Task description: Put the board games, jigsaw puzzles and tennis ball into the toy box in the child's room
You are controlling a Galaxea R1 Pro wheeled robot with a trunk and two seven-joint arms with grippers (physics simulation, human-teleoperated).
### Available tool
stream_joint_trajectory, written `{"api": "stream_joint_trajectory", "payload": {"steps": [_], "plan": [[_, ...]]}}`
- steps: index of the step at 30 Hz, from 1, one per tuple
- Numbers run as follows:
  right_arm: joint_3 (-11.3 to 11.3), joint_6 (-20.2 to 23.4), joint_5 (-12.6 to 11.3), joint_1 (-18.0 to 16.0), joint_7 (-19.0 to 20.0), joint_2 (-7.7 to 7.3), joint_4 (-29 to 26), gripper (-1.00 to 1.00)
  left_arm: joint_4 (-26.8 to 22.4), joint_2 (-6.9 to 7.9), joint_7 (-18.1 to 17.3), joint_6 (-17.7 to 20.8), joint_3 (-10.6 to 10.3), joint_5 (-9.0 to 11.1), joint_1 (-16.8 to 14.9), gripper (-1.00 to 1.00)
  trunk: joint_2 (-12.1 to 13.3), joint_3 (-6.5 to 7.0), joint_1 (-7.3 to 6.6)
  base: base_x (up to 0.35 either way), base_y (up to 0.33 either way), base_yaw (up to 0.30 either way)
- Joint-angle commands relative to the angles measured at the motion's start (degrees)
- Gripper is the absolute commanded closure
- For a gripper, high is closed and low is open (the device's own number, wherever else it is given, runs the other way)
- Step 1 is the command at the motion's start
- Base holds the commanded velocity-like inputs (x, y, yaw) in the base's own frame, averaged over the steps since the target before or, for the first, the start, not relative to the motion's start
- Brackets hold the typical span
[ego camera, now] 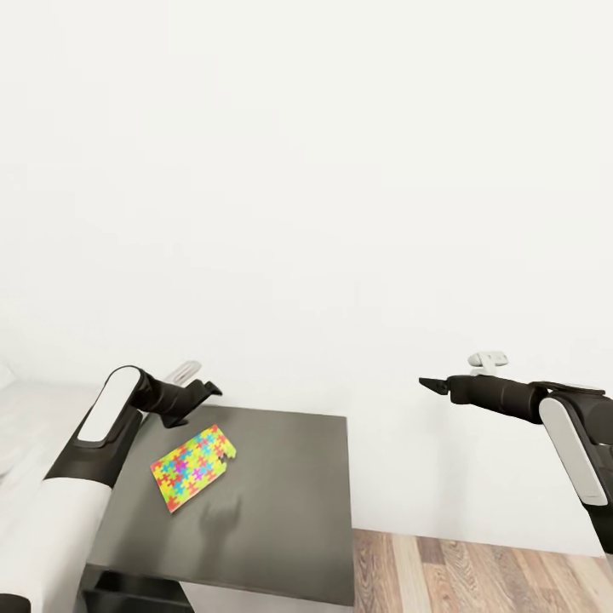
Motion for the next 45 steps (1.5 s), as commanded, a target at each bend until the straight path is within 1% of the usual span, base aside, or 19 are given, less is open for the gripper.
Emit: {"api": "stream_joint_trajectory", "payload": {"steps": [1, 2, 3, 4, 6, 10, 11, 12, 14, 15, 16, 17, 20, 21, 22, 28, 42, 44, 45], "plan": [[-0.1, 0.2, 0.5, -0.1, 0.6, 0.00, 0.0, -1.00, 0.0, 0.07, 0.6, 0.0, -0.1, 0.5, 0.0, -1.00, 0.0, -0.07, 0.03, 0.226, 0.000, 0.000], [-0.1, 0.2, 0.5, -0.1, 0.6, 0.00, 0.0, -1.00, 0.0, 0.10, 0.7, 0.0, -0.1, 0.5, 0.2, -1.00, 0.0, -0.07, 0.03, 0.203, 0.000, 0.000], [-0.1, 0.2, 0.5, 0.0, 0.6, 0.00, 0.0, -1.00, 0.3, 0.47, 0.8, 0.0, -0.1, 0.4, 0.8, -1.00, 0.0, -0.07, 0.03, 0.104, 0.000, 0.000], [-0.1, 0.2, 0.5, 0.0, 0.6, 0.00, 0.0, -1.00, 1.0, 1.46, 0.8, -0.2, -0.1, 0.4, 1.4, -1.00, 0.0, -0.07, 0.03, 0.067, 0.000, 0.000], [-0.1, 0.2, 0.5, 0.0, 0.6, 0.00, 0.0, -1.00, 1.8, 2.57, 0.7, -0.3, -0.1, 0.3, 2.0, -1.00, 0.0, -0.07, 0.03, 0.048, 0.000, 0.000], [-0.1, 0.2, 0.5, 0.0, 0.6, 0.00, 0.0, -1.00, 3.9, 3.92, 0.5, -0.7, -0.1, 0.3, 2.9, -1.00, 0.0, -0.07, 0.03, 0.025, 0.000, 0.000], [-0.1, 0.2, 0.5, 0.0, 0.6, 0.00, 0.0, -1.00, 4.6, 4.12, 0.5, -0.8, -0.1, 0.2, 3.0, -1.00, 0.0, -0.07, 0.03, 0.014, 0.000, 0.000], [0.0, 0.2, 0.5, 0.0, 0.7, -0.02, 0.0, -1.00, 7.8, 4.57, 0.3, -1.0, -0.1, 0.0, 3.3, -1.00, 0.0, -0.07, 0.03, 0.006, 0.000, 0.000], [0.0, 0.2, 0.5, 0.0, 0.7, -0.03, 0.0, -1.00, 9.2, 4.70, 0.2, -1.5, -0.2, -0.9, 3.3, -1.00, 0.0, -0.07, 0.03, 0.004, 0.000, 0.000], [0.0, 0.2, 0.5, 0.0, 0.7, -0.02, 0.0, -1.00, 9.9, 4.75, 0.1, -1.9, -0.2, -1.7, 3.4, -1.00, 0.0, -0.07, 0.03, 0.003, 0.000, 0.000], [0.0, 0.2, 0.5, 0.0, 0.7, -0.01, 0.0, -1.00, 11.1, 4.80, -0.3, -3.0, -0.1, -4.0, 3.4, -1.00, 0.0, -0.07, 0.03, 0.002, 0.000, 0.000], [0.0, 0.2, 0.5, 0.0, 0.7, -0.01, 0.0, -1.00, 11.7, 4.80, -0.7, -3.6, -0.1, -5.1, 3.4, -1.00, 0.0, -0.07, 0.03, 0.002, 0.000, 0.000], [0.0, 0.2, 0.5, 0.0, 0.7, -0.05, 0.0, -1.00, 13.1, 4.80, -3.0, -4.7, -0.1, -7.9, 3.4, -1.00, 0.0, -0.07, 0.03, 0.000, 0.000, 0.000], [0.0, 0.2, 0.5, 0.0, 0.7, -0.09, 0.0, -1.00, 13.8, 4.79, -4.7, -5.3, -0.2, -9.0, 3.4, -1.00, 0.0, -0.07, 0.03, 0.000, 0.000, 0.000], [0.0, 0.2, 0.5, 0.0, 0.7, -0.11, 0.0, -1.00, 14.0, 4.79, -5.3, -5.5, -0.2, -9.4, 3.4, -1.00, 0.0, -0.07, 0.03, 0.000, 0.000, 0.000], [-0.1, 0.2, 0.4, 0.0, 0.8, -0.28, 0.0, -1.00, 15.0, 4.85, -7.5, -8.0, -0.3, -10.8, 3.5, -1.00, 0.0, -0.07, 0.03, 0.000, 0.000, 0.000], [-0.1, 0.2, 0.2, 0.0, 0.8, -0.40, 0.0, -1.00, 19.3, 4.88, -9.7, -11.0, -0.8, -11.5, 3.5, -1.00, 0.0, -0.07, 0.03, 0.000, 0.000, 0.000], [-0.1, 0.2, 0.2, 0.0, 0.8, -0.41, 0.0, -1.00, 19.7, 4.86, -9.8, -11.2, -0.8, -12.1, 3.5, -1.00, 0.0, -0.07, 0.03, 0.000, 0.000, 0.000], [-0.2, 0.2, 0.1, 0.0, 0.8, -0.42, 0.0, -1.00, 20.4, 4.84, -10.0, -11.4, -0.8, -13.0, 3.5, -1.00, 0.0, -0.07, 0.03, 0.000, 0.000, 0.000]]}}
